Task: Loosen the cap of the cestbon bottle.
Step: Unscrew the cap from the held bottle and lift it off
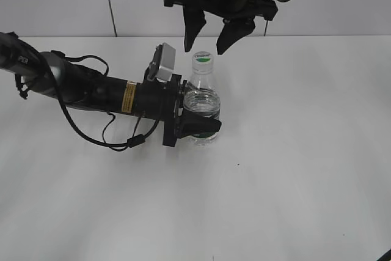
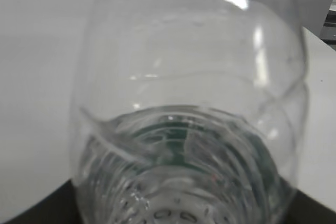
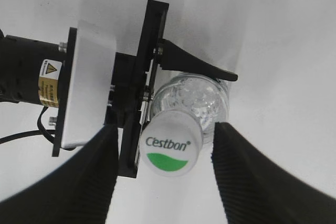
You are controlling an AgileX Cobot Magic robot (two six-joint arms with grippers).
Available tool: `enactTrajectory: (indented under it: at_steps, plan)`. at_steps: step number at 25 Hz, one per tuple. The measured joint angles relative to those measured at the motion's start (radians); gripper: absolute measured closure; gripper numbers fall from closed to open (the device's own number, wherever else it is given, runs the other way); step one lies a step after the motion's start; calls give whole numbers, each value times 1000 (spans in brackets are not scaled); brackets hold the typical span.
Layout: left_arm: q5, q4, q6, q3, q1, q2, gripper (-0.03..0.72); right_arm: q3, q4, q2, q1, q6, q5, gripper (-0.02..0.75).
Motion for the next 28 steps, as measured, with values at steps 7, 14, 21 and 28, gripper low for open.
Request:
enactTrajectory:
  at_steps: [7, 14, 21, 28]
  plan:
    - [0, 0, 0, 0, 0, 0, 286, 0, 1, 10, 0, 1, 0, 306]
    - [3, 0, 0, 0, 0, 0, 286, 0, 1, 15, 0, 1, 0, 306]
    - [3, 0, 0, 0, 0, 0, 286, 0, 7, 41, 0, -14, 0, 306]
    - [4, 0, 0, 0, 0, 0, 286, 5, 7, 47, 0, -19, 0, 353]
